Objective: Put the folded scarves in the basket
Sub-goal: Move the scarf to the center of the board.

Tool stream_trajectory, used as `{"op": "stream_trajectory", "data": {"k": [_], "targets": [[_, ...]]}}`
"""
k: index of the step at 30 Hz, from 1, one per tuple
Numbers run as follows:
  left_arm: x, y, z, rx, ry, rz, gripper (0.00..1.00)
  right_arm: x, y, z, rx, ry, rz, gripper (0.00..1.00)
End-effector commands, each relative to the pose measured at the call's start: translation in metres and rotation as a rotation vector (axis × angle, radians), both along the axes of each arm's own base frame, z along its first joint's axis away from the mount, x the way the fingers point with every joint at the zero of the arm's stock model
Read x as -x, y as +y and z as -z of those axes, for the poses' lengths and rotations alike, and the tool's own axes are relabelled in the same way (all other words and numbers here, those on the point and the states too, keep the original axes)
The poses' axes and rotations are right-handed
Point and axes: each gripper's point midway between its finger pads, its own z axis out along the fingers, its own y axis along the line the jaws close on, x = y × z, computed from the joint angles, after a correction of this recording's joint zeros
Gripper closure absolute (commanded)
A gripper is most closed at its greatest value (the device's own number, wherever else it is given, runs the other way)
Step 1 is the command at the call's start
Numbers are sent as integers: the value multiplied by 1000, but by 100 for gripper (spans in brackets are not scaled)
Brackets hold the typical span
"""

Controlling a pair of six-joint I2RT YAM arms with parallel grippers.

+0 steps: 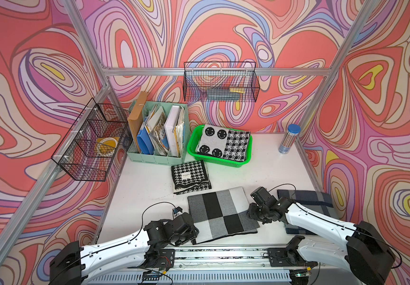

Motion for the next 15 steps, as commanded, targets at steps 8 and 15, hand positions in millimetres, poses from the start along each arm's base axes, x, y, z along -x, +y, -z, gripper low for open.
{"op": "stream_trajectory", "data": {"k": [8, 15], "targets": [[-3, 3, -17, -11, -38, 6, 63, 4, -4, 7, 20, 3, 4, 49], [-2, 0, -13, 3, -26, 8, 63, 4, -4, 10, 24, 6, 7, 49]]}}
